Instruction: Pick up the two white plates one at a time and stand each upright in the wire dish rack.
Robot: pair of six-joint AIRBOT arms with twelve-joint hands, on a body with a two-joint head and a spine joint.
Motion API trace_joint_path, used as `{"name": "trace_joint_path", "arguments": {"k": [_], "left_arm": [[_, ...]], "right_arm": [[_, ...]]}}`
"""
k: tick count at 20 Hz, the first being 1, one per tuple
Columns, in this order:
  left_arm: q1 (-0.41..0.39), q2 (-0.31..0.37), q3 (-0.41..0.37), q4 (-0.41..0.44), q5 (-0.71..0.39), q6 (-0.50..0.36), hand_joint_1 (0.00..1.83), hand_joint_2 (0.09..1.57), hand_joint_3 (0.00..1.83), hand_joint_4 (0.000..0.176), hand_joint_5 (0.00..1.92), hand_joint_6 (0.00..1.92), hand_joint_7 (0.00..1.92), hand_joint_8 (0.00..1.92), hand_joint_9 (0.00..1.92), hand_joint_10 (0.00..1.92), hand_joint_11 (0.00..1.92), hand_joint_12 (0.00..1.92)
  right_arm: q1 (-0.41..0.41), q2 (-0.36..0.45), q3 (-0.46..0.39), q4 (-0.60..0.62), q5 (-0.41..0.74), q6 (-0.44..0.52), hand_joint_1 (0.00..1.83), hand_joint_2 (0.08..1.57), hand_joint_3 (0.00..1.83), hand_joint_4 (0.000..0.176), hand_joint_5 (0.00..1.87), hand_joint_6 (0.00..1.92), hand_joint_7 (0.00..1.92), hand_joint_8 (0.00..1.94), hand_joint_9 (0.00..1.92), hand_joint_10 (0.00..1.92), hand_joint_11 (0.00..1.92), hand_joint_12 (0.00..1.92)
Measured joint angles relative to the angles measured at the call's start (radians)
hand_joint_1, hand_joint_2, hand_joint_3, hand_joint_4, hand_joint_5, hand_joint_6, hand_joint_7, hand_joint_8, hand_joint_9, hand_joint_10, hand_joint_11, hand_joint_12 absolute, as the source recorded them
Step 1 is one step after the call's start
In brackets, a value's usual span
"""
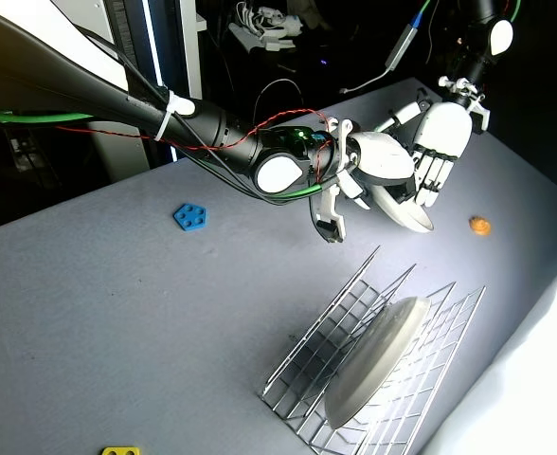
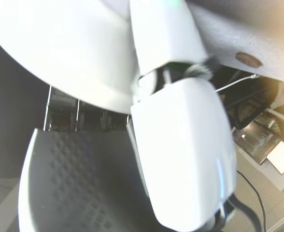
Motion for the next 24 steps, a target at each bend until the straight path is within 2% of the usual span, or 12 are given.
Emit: {"name": "trace_joint_path", "arguments": {"k": [1, 2, 3, 4, 5, 6, 8, 10, 18, 21, 22, 24], "left_arm": [[-0.027, 0.006, -0.011, 0.022, 0.004, -0.003, 0.00, 0.97, 0.00, 0.000, 0.00, 0.00, 0.00, 0.00, 0.00, 0.00, 0.00, 0.00], [-0.056, 0.011, -0.023, 0.046, 0.000, -0.007, 0.00, 0.97, 0.00, 0.000, 0.00, 0.00, 0.00, 0.00, 0.00, 0.00, 0.00, 0.00], [-0.101, 0.020, -0.040, 0.055, -0.015, -0.012, 0.00, 0.97, 0.00, 0.000, 0.00, 0.00, 0.00, 0.00, 0.00, 0.00, 0.00, 0.00], [-0.134, 0.029, -0.048, 0.052, -0.038, -0.017, 0.00, 0.98, 0.00, 0.000, 0.00, 0.00, 0.00, 0.00, 0.00, 0.00, 0.00, 0.00], [-0.176, 0.044, -0.061, 0.037, -0.061, -0.018, 0.00, 0.97, 0.00, 0.000, 0.00, 0.00, 0.00, 0.00, 0.00, 0.00, 0.00, 0.00], [-0.202, 0.054, -0.067, 0.029, -0.072, -0.023, 0.00, 0.97, 0.00, 0.000, 0.00, 0.00, 0.00, 0.00, 0.00, 0.00, 0.00, 0.00], [-0.235, 0.069, -0.077, 0.032, -0.081, -0.029, 0.00, 0.97, 0.00, 0.000, 0.00, 0.00, 0.00, 0.00, 0.00, 0.00, 0.00, 0.00], [-0.245, 0.071, -0.080, 0.053, -0.086, -0.040, 0.00, 0.97, 0.00, 0.000, 0.00, 0.00, 0.00, 0.00, 0.00, 0.00, 0.00, 0.00], [-0.257, 0.084, -0.081, 0.063, -0.101, -0.059, 0.00, 0.97, 0.00, 0.000, 0.00, 0.00, 0.00, 0.00, 0.00, 0.00, 0.00, 0.00], [-0.257, 0.086, -0.080, 0.066, -0.103, -0.060, 0.00, 0.97, 0.00, 0.000, 0.00, 0.00, 0.00, 0.00, 0.00, 0.00, 0.00, 0.00], [-0.256, 0.086, -0.080, 0.065, -0.103, -0.064, 0.00, 0.97, 0.00, 0.000, 0.00, 0.00, 0.00, 0.00, 0.00, 0.00, 0.00, 0.00], [-0.255, 0.086, -0.080, 0.068, -0.103, -0.075, 0.00, 0.96, 0.00, 0.000, 0.00, 0.00, 0.00, 0.00, 0.00, 0.00, 0.00, 0.00]], "right_arm": [[0.000, 0.006, -0.004, 0.000, -0.001, 0.000, 1.42, 1.03, 0.00, 0.000, 1.11, 0.67, 1.12, 0.65, 1.14, 0.88, 1.04, 1.06], [0.000, 0.016, -0.013, 0.000, -0.002, 0.000, 1.41, 1.03, 0.00, 0.000, 1.13, 0.65, 1.12, 0.66, 1.15, 0.88, 1.08, 0.92], [0.004, 0.030, -0.027, 0.000, -0.006, -0.004, 1.40, 1.04, 0.00, 0.000, 1.09, 0.69, 1.11, 0.70, 1.14, 0.90, 1.07, 0.87], [0.008, 0.042, -0.041, -0.001, -0.008, -0.021, 1.48, 1.03, 0.01, 0.000, 1.08, 0.65, 1.08, 0.69, 1.13, 0.81, 0.99, 1.26], [0.016, 0.061, -0.064, -0.002, -0.007, -0.047, 1.41, 1.04, 0.00, 0.000, 1.08, 0.71, 1.10, 0.69, 1.13, 0.89, 1.00, 1.06], [0.023, 0.074, -0.080, -0.002, -0.008, -0.053, 1.40, 1.04, 0.00, 0.000, 1.08, 0.74, 1.10, 0.69, 1.11, 0.92, 1.03, 0.94], [0.040, 0.107, -0.107, -0.003, -0.024, -0.057, 1.40, 1.04, 0.00, 0.000, 1.09, 0.75, 1.11, 0.69, 1.12, 0.89, 1.07, 0.86], [0.059, 0.128, -0.122, 0.000, -0.041, -0.058, 1.40, 1.04, 0.00, 0.000, 1.08, 0.72, 1.09, 0.76, 1.14, 0.85, 1.09, 0.86], [0.121, 0.220, -0.196, 0.050, -0.056, -0.079, 1.40, 1.03, 0.00, 0.000, 1.11, 0.67, 1.13, 0.68, 1.17, 0.82, 1.10, 0.85], [0.120, 0.248, -0.240, 0.055, -0.039, -0.166, 1.40, 1.03, 0.00, 0.000, 1.12, 0.68, 1.13, 0.67, 1.16, 0.82, 1.09, 0.86], [0.120, 0.251, -0.255, 0.087, -0.032, -0.208, 1.40, 1.03, 0.00, 0.000, 1.12, 0.70, 1.10, 0.71, 1.14, 0.85, 1.07, 0.88], [0.120, 0.252, -0.274, 0.151, -0.023, -0.310, 1.40, 1.03, 0.00, 0.000, 1.13, 0.69, 1.12, 0.66, 1.16, 0.82, 1.09, 0.86]]}}
